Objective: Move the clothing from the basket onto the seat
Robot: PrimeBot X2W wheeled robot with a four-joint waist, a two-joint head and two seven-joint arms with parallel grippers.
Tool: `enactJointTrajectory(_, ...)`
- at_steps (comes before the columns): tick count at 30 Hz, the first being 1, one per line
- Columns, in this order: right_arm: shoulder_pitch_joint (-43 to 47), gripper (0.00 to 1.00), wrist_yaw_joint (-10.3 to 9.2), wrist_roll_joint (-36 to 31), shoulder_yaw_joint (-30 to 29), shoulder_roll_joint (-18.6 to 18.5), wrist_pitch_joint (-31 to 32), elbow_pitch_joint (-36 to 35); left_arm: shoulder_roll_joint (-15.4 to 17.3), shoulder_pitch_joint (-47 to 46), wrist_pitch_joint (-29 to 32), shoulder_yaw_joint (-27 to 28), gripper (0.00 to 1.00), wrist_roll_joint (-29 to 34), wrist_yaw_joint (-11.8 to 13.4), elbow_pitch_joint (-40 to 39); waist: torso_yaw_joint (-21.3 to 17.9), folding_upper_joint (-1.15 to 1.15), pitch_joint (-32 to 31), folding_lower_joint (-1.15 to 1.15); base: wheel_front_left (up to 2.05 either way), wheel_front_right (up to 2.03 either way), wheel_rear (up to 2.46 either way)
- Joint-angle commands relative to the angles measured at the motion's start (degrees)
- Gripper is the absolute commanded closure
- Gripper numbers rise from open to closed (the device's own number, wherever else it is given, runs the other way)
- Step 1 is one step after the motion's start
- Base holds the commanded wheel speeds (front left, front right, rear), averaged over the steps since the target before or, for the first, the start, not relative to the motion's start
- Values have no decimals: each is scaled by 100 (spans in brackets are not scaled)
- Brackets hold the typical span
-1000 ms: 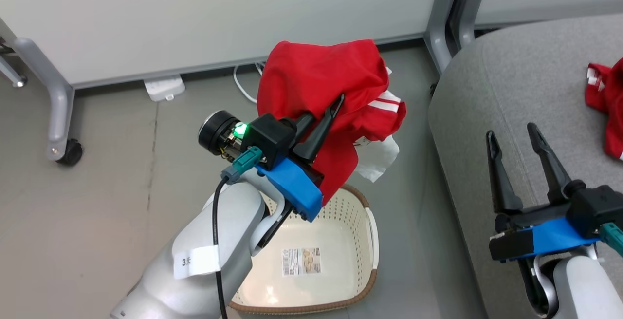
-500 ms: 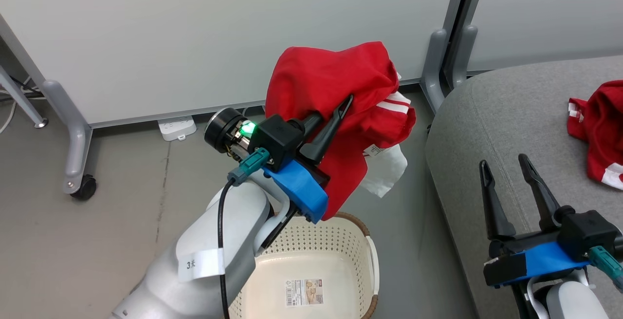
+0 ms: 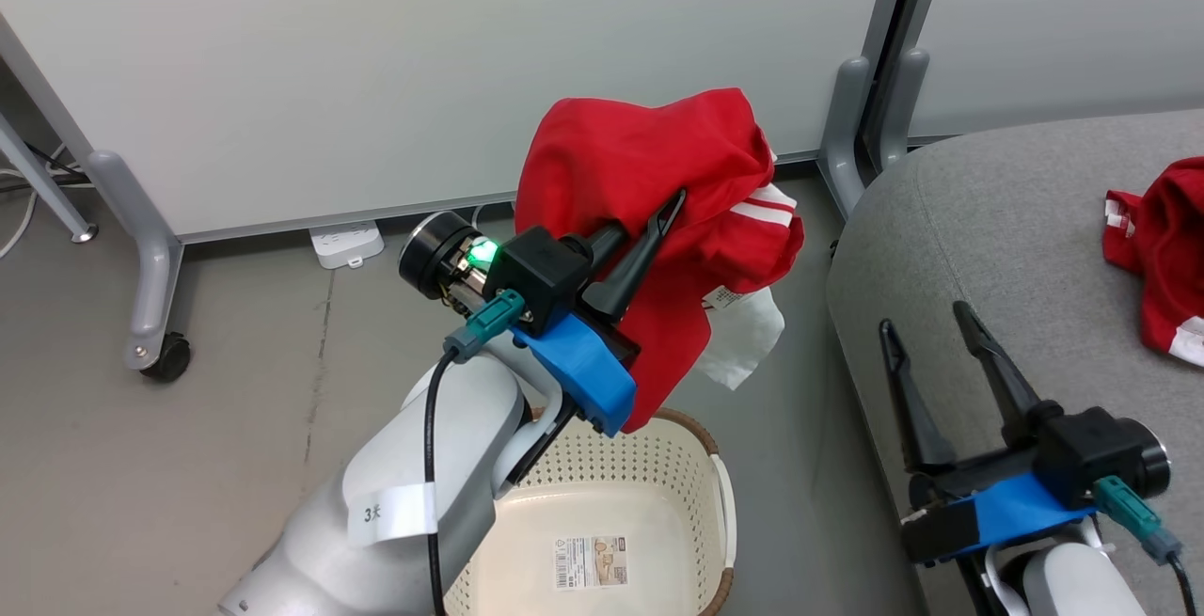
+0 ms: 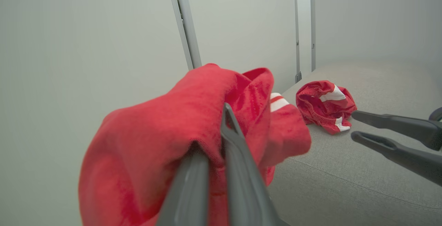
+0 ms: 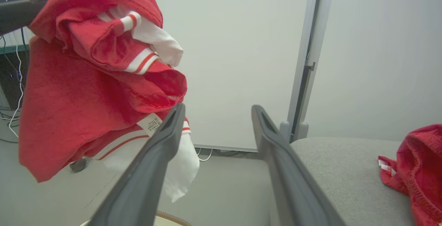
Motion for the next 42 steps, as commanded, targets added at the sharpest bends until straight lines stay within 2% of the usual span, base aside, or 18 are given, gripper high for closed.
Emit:
enactJointTrajectory(1,-113,0,1,-12,147,-76,-2,11,5,-6,-29,-7,100,-3,2,-21,5,0,10,0,0,0,0)
enactJointTrajectory(11,-509,0,1,-32,1059,-291,-2,95,-41,-87,-29,-33,100,26,7,-43,54,0,101,0,0,0,0)
enactJointTrajectory(22,-1170,0,1,-138,1643,-384,-2,440,-120,-159,-29,-86,100,80,1,-56,148,0,226,0,0,0,0)
enactJointTrajectory(42,-2060,0,1,-294,1704,-9,-2,1141,-280,-286,-29,-215,100,149,-26,-45,265,0,447,0,0,0,0)
